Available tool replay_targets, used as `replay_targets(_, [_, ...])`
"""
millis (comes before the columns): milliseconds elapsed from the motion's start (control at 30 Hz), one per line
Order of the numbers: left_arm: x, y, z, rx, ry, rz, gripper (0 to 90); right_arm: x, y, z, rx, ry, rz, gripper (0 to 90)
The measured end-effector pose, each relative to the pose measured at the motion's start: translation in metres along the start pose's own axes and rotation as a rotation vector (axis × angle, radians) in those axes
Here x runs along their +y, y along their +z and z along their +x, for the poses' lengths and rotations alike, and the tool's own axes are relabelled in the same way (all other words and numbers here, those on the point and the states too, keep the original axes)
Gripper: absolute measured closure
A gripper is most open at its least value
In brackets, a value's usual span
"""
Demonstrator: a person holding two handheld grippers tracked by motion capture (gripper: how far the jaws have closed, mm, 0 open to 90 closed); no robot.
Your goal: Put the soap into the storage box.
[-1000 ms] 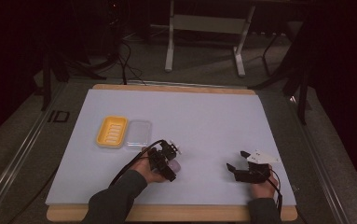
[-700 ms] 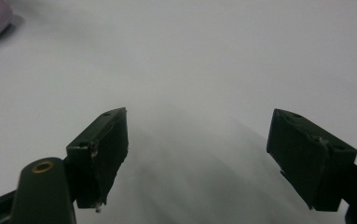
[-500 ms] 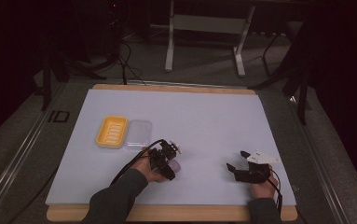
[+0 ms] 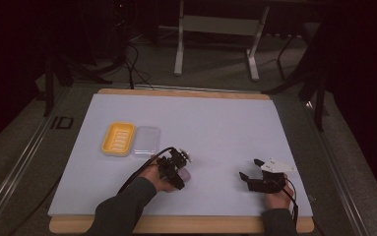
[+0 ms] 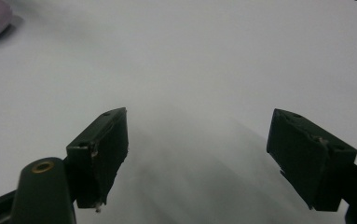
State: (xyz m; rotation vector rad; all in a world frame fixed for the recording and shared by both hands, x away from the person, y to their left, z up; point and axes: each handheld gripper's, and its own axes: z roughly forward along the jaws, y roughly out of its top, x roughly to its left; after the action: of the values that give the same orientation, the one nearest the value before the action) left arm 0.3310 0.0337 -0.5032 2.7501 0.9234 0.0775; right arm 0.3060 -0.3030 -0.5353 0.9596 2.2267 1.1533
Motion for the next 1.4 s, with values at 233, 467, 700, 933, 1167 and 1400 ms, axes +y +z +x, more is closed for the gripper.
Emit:
replay_targets(233, [0.0013,-0.0008,0.001,0.011,-0.004,0.013,37.1,0.0,0.0001,0.0,0.001,-0.002,0.001,20.2])
replay_targets(467, [0.0052,-0.0018,0.0005,0.021,0.018,0.043,45.0,0.0,0.0001,0.0001,0.001,-0.003,0.001,20.3])
replay_targets(700, [0.0067,-0.0024,0.0015,0.017,0.035,0.055,49.5,0.0001,0.0001,0.0002,0.002,-0.003,0.002,20.4])
replay_targets(933, [0.0068,-0.0026,0.0016,0.016,0.044,0.054,49.9,0.0001,0.0002,0.0004,0.003,-0.003,0.003,20.5])
replay_targets(1167, [0.006,-0.0029,0.003,0.02,0.052,0.053,50.1,0.0002,0.0003,0.0004,0.003,-0.005,0.004,20.5])
replay_targets(1400, [0.0032,-0.0044,0.0075,0.035,0.05,0.054,50.1,0.0001,0.0003,0.0004,0.003,-0.005,0.003,20.5])
